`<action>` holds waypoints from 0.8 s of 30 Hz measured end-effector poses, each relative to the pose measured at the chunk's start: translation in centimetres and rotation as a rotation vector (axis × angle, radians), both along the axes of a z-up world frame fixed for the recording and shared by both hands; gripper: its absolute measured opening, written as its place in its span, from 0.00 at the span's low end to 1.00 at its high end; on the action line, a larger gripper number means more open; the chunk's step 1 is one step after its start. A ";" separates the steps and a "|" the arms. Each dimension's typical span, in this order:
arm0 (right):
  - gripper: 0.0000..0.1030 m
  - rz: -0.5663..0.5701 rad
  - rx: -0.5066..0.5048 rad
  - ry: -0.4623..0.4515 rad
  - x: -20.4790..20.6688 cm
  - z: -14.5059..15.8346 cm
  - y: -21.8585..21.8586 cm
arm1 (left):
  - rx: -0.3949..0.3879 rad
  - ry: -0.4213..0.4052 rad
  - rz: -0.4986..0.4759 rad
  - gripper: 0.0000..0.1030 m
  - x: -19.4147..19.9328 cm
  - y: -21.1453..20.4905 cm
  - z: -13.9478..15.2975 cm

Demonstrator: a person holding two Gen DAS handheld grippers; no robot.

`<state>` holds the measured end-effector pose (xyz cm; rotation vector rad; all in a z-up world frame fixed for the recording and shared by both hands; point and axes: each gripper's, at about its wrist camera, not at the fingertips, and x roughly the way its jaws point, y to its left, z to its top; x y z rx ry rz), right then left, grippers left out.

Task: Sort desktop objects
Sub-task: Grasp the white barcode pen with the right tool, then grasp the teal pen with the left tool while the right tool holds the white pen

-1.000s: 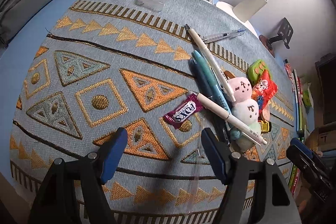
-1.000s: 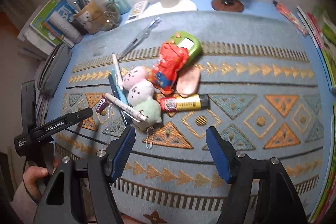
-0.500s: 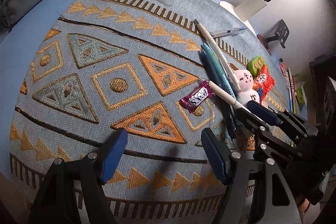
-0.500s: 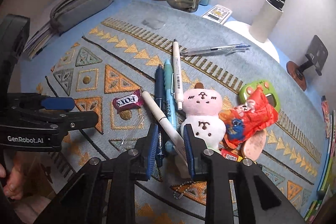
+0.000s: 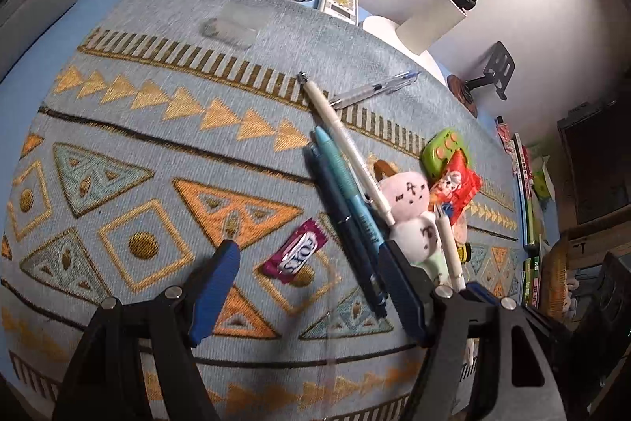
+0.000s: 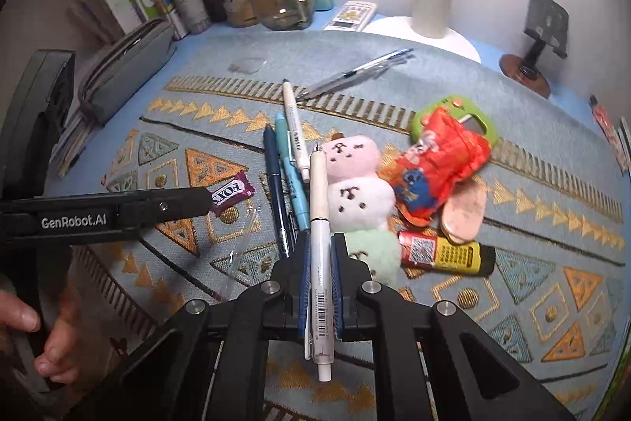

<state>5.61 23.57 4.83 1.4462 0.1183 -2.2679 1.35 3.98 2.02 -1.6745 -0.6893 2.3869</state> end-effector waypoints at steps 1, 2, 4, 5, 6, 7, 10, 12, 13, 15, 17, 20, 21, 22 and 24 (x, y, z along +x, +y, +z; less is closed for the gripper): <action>0.10 -0.028 -0.014 -0.013 0.0 0.1 0.9 | -0.003 0.016 0.000 0.68 -0.9 0.3 0.2; 0.10 -0.056 -0.020 -0.023 0.1 0.2 1.8 | -0.010 0.031 0.000 0.68 -1.8 0.7 0.3; 0.10 -0.104 -0.022 -0.036 0.3 0.2 3.3 | -0.033 0.053 0.010 0.68 -3.5 1.1 0.4; 0.10 -0.124 -0.023 -0.038 0.4 0.1 4.1 | -0.047 0.063 0.014 0.68 -4.3 1.3 0.4; 0.10 -0.145 -0.028 -0.042 0.4 0.0 4.8 | -0.067 0.074 0.016 0.67 -5.0 1.6 0.3; 0.10 -0.168 -0.039 -0.048 0.5 -0.1 5.5 | -0.094 0.082 0.016 0.67 -5.6 1.9 0.2; 0.10 -0.240 -0.051 -0.076 0.8 -0.8 7.5 | -0.184 0.078 0.010 0.60 -7.0 2.5 -0.8; 0.10 -0.270 -0.055 -0.086 1.0 -1.1 8.3 | -0.229 0.083 0.002 0.53 -7.5 3.1 -1.4; 0.10 -0.278 -0.056 -0.089 1.2 -1.2 8.6 | -0.260 0.109 -0.015 0.32 -7.6 3.6 -1.2; 0.10 -0.287 -0.056 -0.087 1.4 -1.3 9.1 | -0.303 0.124 -0.070 0.20 -7.8 4.7 -1.3; 0.10 -0.301 -0.056 -0.088 1.5 -1.3 9.6 | -0.316 0.130 -0.091 0.19 -7.8 4.9 -1.1; 0.10 -0.325 -0.054 -0.093 1.3 -1.5 10.2 | -0.248 0.144 -0.103 0.16 -7.0 3.6 -0.3; 0.10 -0.335 -0.055 -0.091 1.3 -1.5 10.5 | -0.241 0.159 -0.111 0.16 -6.4 3.1 0.3; 0.10 -0.345 -0.052 -0.090 1.3 -1.5 10.8 | -0.228 0.174 -0.124 0.16 -5.7 2.5 0.9; 0.10 -0.370 -0.031 -0.094 1.3 -1.8 11.4 | -0.203 0.186 -0.150 0.14 -3.9 1.4 2.3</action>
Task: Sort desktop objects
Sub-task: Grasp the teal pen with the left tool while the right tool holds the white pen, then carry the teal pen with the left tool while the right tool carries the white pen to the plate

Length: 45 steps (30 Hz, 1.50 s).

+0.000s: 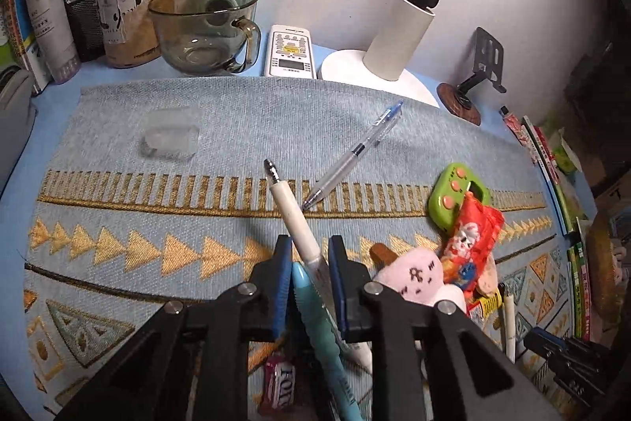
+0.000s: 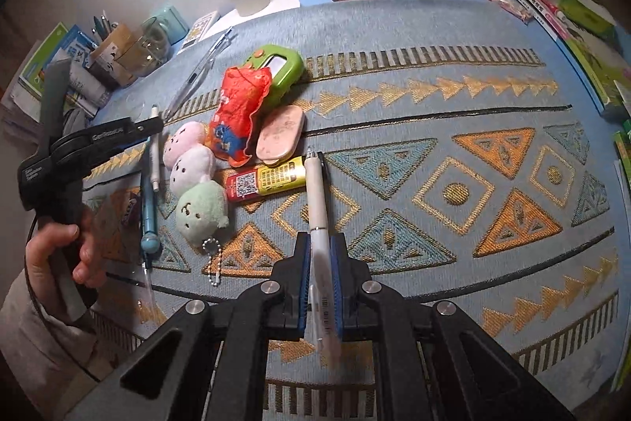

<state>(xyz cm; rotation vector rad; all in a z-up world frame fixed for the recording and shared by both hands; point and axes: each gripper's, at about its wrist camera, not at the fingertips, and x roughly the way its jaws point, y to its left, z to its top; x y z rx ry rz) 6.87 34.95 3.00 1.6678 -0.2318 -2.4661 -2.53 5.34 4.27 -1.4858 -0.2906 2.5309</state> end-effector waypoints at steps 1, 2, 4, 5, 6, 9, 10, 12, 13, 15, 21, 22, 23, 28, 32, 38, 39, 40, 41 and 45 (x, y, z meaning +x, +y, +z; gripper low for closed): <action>0.10 -0.011 0.000 -0.006 -0.1 -0.2 0.3 | 0.020 -0.001 -0.012 0.13 1.1 -0.6 0.5; 0.10 -0.023 0.001 -0.015 -0.1 -0.5 0.6 | 0.037 -0.010 -0.020 0.13 2.3 -1.2 1.0; 0.10 -0.037 0.012 -0.028 0.0 -0.9 1.0 | 0.075 -0.032 -0.025 0.13 4.8 -2.4 1.6; 0.10 -0.038 0.017 -0.036 0.0 -1.2 1.0 | 0.091 -0.042 -0.016 0.13 6.1 -2.7 1.5; 0.10 -0.039 0.018 -0.043 0.0 -1.5 1.0 | 0.103 -0.060 -0.003 0.13 7.2 -3.4 1.3; 0.10 -0.039 0.016 -0.063 0.1 -2.1 0.9 | 0.128 -0.101 0.045 0.13 9.1 -4.4 -0.2; 0.10 -0.042 0.010 -0.066 0.1 -2.2 0.8 | 0.135 -0.110 0.061 0.13 9.4 -4.5 -0.8; 0.11 -0.054 0.006 -0.064 0.2 -2.2 0.9 | 0.172 -0.145 0.067 0.10 9.4 -4.5 -1.7; 0.15 -0.058 0.010 -0.069 0.1 -2.2 0.8 | 0.193 -0.161 0.063 0.10 9.2 -4.2 -2.0; 0.20 -0.058 0.012 -0.072 0.1 -2.1 0.7 | 0.234 -0.172 0.040 0.11 8.7 -3.1 -2.1; 0.43 -0.073 0.016 -0.065 1.0 -1.9 0.8 | 0.149 -0.117 -0.033 0.25 7.8 2.1 -1.3; 0.43 -0.074 0.016 -0.063 1.3 -1.8 0.9 | 0.132 -0.112 -0.037 0.25 7.7 2.5 -1.4; 0.43 -0.075 0.020 -0.062 1.5 -1.8 0.8 | 0.142 -0.116 -0.047 0.25 7.5 2.6 -1.6; 0.43 -0.073 0.042 -0.047 2.3 -1.7 1.3 | 0.045 -0.095 -0.038 0.25 6.4 3.9 -2.2; 0.43 -0.071 0.023 -0.057 2.3 -1.9 1.4 | -0.002 -0.089 -0.022 0.25 5.7 4.2 -3.3; 0.44 0.017 0.011 -0.025 1.8 -1.4 -0.7 | -0.169 -0.006 -0.102 0.20 6.1 6.8 -3.3; 0.45 0.029 0.005 -0.027 1.7 -1.6 -1.0 | -0.157 -0.011 -0.113 0.12 6.2 6.7 -3.3; 0.46 0.037 -0.008 -0.022 1.8 -1.6 -1.6 | -0.135 -0.025 -0.115 0.11 6.2 6.4 -3.3; 0.49 0.045 -0.016 -0.019 1.8 -1.6 -1.8 | -0.118 -0.032 -0.111 0.10 6.3 5.9 -3.2; 0.50 0.079 -0.035 -0.029 2.2 -1.8 -2.8 | -0.077 -0.055 -0.091 0.09 6.6 4.9 -3.1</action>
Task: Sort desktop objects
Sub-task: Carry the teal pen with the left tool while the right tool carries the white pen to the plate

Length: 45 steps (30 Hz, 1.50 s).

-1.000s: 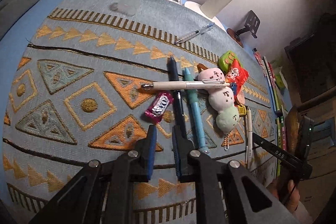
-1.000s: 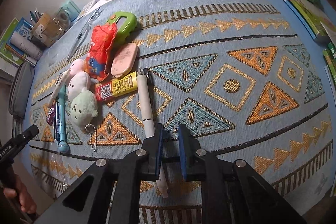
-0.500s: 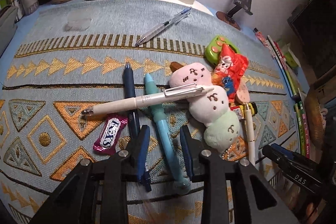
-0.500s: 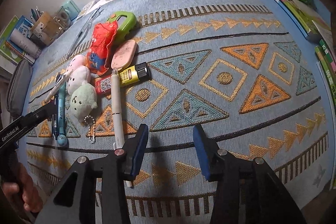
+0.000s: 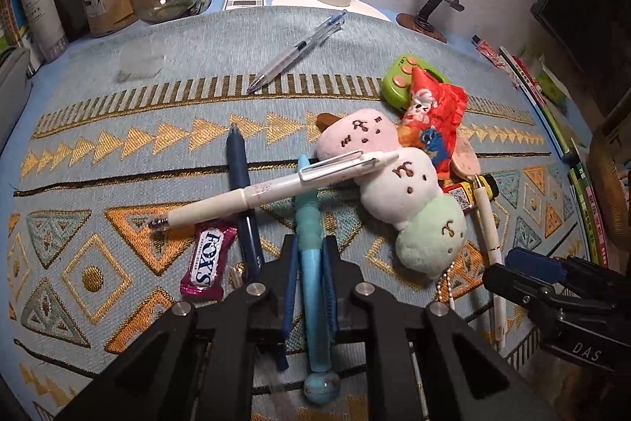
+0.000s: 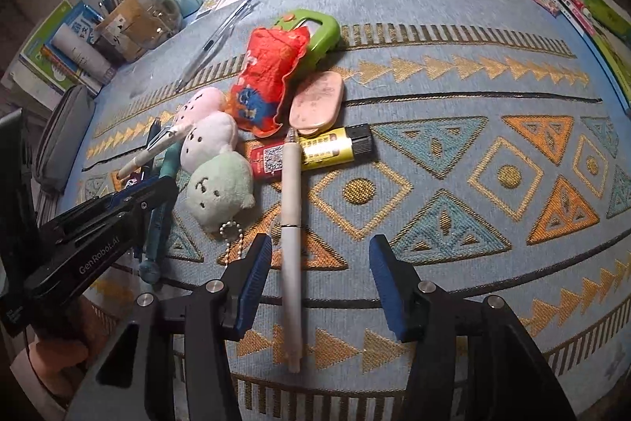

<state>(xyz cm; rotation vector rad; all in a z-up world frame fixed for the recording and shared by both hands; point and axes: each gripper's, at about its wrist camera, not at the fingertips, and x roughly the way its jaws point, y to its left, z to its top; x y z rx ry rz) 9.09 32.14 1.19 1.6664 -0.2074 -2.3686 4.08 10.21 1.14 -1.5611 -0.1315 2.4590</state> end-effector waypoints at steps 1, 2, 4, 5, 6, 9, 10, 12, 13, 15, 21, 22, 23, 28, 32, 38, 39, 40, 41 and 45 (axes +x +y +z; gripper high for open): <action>0.50 0.001 0.014 0.008 0.2 0.0 -0.2 | 0.007 -0.005 0.001 0.09 0.1 -0.2 0.0; 0.49 0.005 0.043 0.013 0.3 -0.1 -0.4 | 0.018 -0.010 -0.003 0.09 0.4 -0.1 0.1; 0.42 0.014 0.090 0.033 0.0 -0.3 -0.9 | 0.022 -0.015 -0.025 0.09 0.9 0.1 0.1; 0.35 0.020 0.108 0.038 0.0 -0.3 -1.2 | 0.014 -0.013 -0.038 0.09 1.1 0.5 0.2; 0.29 0.025 0.130 0.048 0.1 -0.2 -1.3 | 0.014 -0.012 -0.047 0.09 1.3 0.6 0.3; 0.10 0.020 0.106 0.037 0.0 -0.2 -0.8 | 0.030 -0.022 -0.053 0.09 2.0 0.9 0.5; 0.10 0.006 0.084 0.026 -0.1 -0.2 -0.3 | 0.035 -0.024 -0.053 0.09 2.3 1.1 0.6; 0.10 -0.011 0.064 0.020 0.2 -0.1 0.6 | 0.044 -0.030 -0.050 0.09 2.7 1.4 0.9; 0.10 -0.013 0.059 0.019 0.5 0.1 1.1 | 0.050 -0.031 -0.047 0.09 3.0 1.5 1.2; 0.10 -0.018 0.039 0.022 1.0 0.8 2.2 | 0.064 -0.033 -0.044 0.09 3.5 2.0 1.9; 0.10 -0.033 -0.007 0.064 2.4 4.0 6.1 | 0.099 -0.005 -0.063 0.09 4.8 5.2 4.9; 0.10 -0.041 -0.021 0.066 2.4 4.5 6.6 | 0.107 0.007 -0.069 0.09 4.9 5.9 5.6; 0.10 -0.049 -0.034 0.069 1.9 4.6 6.2 | 0.113 0.019 -0.075 0.09 5.0 6.6 6.2; 0.10 -0.087 -0.068 0.102 1.1 6.6 8.4 | 0.142 0.084 -0.107 0.09 5.4 10.0 9.6; 0.10 -0.112 -0.078 0.143 1.3 8.4 11.3 | 0.158 0.136 -0.158 0.09 5.3 13.7 12.3; 0.10 -0.156 -0.072 0.234 2.3 12.4 16.4 | 0.199 0.204 -0.255 0.09 5.3 20.2 16.0; 0.10 -0.166 -0.075 0.248 2.4 12.9 17.3 | 0.206 0.214 -0.273 0.09 5.4 21.4 16.6; 0.10 -0.177 -0.080 0.261 2.6 13.6 18.4 | 0.213 0.222 -0.292 0.09 5.4 22.6 17.1; 0.10 -0.190 -0.081 0.274 2.8 14.2 19.4 | 0.220 0.229 -0.312 0.09 5.4 23.8 17.6; 0.10 -0.248 -0.077 0.333 3.8 16.5 23.6 | 0.251 0.262 -0.392 0.09 5.5 28.8 19.3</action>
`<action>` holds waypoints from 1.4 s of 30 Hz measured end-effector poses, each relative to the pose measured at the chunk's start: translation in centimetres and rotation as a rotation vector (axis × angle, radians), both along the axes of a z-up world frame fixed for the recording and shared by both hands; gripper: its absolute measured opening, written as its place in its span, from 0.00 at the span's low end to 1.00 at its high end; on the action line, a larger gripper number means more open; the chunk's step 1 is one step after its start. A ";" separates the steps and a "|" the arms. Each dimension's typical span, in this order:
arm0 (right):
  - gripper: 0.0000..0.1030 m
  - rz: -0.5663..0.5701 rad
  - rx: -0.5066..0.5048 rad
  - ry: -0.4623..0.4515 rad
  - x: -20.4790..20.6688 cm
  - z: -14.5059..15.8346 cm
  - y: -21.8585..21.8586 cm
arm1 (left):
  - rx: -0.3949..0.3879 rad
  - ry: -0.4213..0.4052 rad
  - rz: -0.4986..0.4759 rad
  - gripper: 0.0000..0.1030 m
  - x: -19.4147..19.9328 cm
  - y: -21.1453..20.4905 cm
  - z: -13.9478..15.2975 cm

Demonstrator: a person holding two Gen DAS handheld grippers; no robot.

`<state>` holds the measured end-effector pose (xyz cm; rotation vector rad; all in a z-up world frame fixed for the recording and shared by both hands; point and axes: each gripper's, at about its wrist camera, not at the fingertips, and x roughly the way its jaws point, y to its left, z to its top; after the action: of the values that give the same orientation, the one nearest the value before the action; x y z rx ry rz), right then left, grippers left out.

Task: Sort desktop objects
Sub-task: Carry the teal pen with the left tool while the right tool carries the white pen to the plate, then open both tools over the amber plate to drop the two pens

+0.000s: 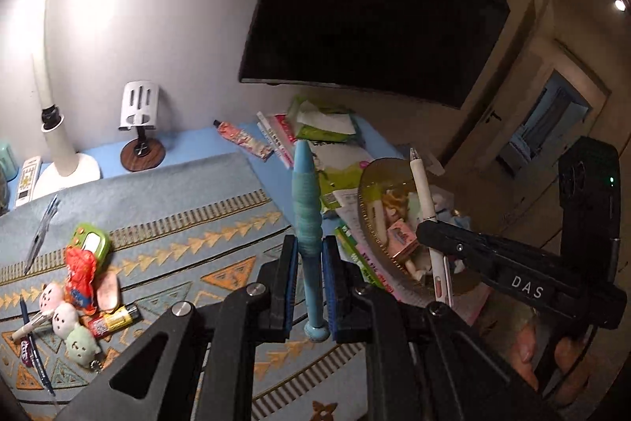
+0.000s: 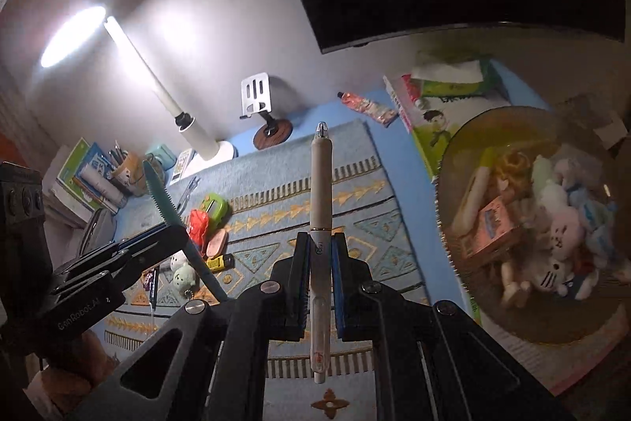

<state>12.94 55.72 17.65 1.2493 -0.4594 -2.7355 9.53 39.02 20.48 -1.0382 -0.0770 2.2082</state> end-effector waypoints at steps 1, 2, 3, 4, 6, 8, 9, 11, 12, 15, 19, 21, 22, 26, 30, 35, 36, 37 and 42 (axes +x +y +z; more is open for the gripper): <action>0.10 -0.018 0.005 0.015 0.3 0.5 1.1 | 0.008 0.008 -0.021 0.09 0.0 1.3 0.4; 0.10 -0.037 0.011 0.029 0.6 1.0 2.2 | 0.018 0.013 -0.043 0.09 -0.1 2.5 0.6; 0.10 -0.057 0.020 0.042 0.9 1.5 3.4 | 0.028 0.016 -0.065 0.09 -0.1 3.9 0.8; 0.10 -0.076 0.030 0.051 1.1 1.8 4.4 | 0.036 0.021 -0.087 0.09 -0.2 5.2 1.0; 0.10 -0.121 0.042 0.062 1.5 2.0 6.8 | 0.043 0.032 -0.128 0.09 -0.3 8.1 0.9; 0.10 -0.161 0.047 0.056 1.8 1.7 9.1 | 0.042 0.036 -0.167 0.09 -0.5 10.9 0.3; 0.10 -0.180 0.050 0.051 1.8 1.4 10.2 | 0.036 0.033 -0.181 0.09 -0.7 12.4 -0.1; 0.10 -0.218 0.052 0.026 1.6 0.7 12.4 | 0.041 0.025 -0.202 0.09 -0.9 14.7 -0.9; 0.11 -0.233 0.042 0.017 1.6 0.3 13.5 | 0.042 0.021 -0.209 0.09 -1.0 15.8 -1.2; 0.11 -0.259 0.035 -0.004 1.5 -0.6 15.9 | 0.033 0.016 -0.220 0.09 -1.4 18.3 -2.4; 0.10 -0.241 0.031 -0.033 0.7 -2.0 17.1 | -0.007 0.000 -0.223 0.09 -1.8 20.7 -4.3; 0.10 -0.222 0.031 -0.045 0.1 -2.7 17.1 | -0.028 -0.010 -0.211 0.09 -2.3 21.5 -5.3; 0.10 -0.214 0.029 -0.047 -0.3 -3.1 17.1 | -0.035 -0.013 -0.199 0.09 -2.4 21.7 -5.7; 0.11 -0.193 0.021 -0.042 -1.0 -3.8 16.9 | -0.031 -0.048 -0.178 0.10 -2.9 21.4 -6.6; 0.22 -0.147 0.014 -0.038 -1.3 -3.7 16.2 | -0.026 -0.060 -0.147 0.45 -3.0 19.7 -6.6; 0.54 -0.211 0.065 -0.006 0.2 -2.8 15.8 | 0.053 -0.146 -0.080 0.62 -3.9 15.4 -6.5; 0.54 -0.217 0.064 -0.012 0.5 -2.8 15.7 | 0.062 -0.159 -0.071 0.62 -3.9 14.5 -6.5; 0.54 -0.222 0.059 -0.022 0.5 -2.9 15.5 | 0.067 -0.169 -0.064 0.62 -3.9 13.7 -6.5; 0.54 -0.214 0.013 -0.031 1.2 -2.5 13.3 | 0.049 -0.226 -0.006 0.67 -3.2 8.5 -7.5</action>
<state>14.15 69.04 15.15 1.3183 -0.6132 -2.9009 6.33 47.54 12.99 -1.2549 -0.2273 2.0651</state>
